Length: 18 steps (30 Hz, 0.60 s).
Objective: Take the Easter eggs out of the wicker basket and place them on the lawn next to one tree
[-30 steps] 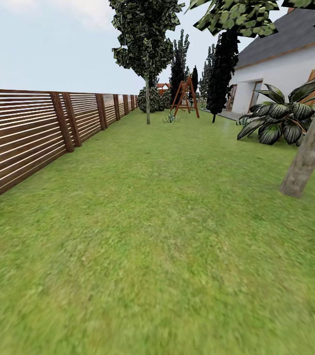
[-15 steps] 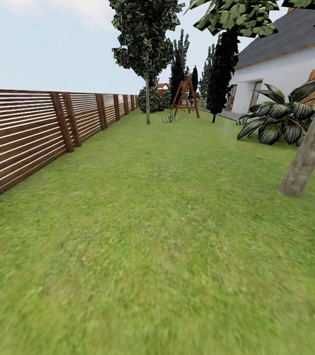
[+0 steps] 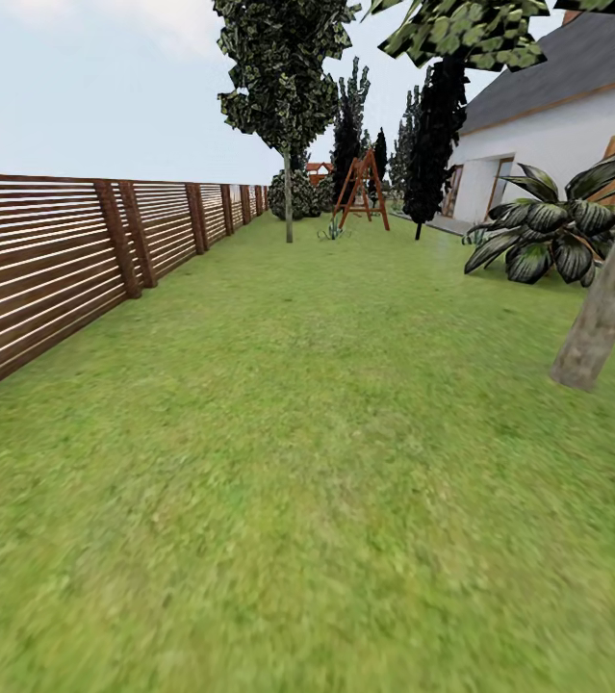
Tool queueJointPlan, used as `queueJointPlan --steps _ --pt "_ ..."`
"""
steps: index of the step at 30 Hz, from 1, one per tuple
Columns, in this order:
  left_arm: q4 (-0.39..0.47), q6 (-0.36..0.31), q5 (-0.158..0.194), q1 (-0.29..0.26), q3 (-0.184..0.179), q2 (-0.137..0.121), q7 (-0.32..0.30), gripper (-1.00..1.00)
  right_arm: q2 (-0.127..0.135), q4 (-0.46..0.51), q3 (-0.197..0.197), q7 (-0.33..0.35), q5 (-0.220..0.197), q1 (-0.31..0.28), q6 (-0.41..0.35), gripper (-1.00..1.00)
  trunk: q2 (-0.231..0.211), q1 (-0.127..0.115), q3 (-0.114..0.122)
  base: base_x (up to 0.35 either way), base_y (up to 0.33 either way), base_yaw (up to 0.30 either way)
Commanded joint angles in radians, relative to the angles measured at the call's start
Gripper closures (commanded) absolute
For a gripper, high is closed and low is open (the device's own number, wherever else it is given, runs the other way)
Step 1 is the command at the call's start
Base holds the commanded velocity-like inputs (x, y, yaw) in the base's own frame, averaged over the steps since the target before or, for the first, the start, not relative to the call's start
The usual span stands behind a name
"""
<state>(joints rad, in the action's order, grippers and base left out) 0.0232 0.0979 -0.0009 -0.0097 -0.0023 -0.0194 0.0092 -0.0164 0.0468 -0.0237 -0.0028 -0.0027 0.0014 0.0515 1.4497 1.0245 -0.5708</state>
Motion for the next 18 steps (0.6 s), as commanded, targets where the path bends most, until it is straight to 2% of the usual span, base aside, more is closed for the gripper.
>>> queueJointPlan --steps 1,11,18 --pt "0.005 0.005 0.000 -0.002 -0.001 -0.001 0.001 -1.00 0.000 0.001 -0.002 0.000 0.000 0.000 0.003 -1.00 0.000 0.001 -0.001 0.317 -0.096 0.000" --pt "0.024 0.017 0.000 -0.007 0.002 -0.008 -0.006 -1.00 -0.001 0.001 -0.003 0.000 0.000 0.000 0.019 -1.00 0.000 0.001 -0.001 0.326 -0.048 0.000" --pt "0.023 0.068 0.002 -0.007 0.008 -0.008 -0.006 -1.00 -0.002 0.001 -0.001 0.000 0.000 0.000 0.027 -1.00 0.000 0.001 -0.001 0.330 -0.004 0.000"
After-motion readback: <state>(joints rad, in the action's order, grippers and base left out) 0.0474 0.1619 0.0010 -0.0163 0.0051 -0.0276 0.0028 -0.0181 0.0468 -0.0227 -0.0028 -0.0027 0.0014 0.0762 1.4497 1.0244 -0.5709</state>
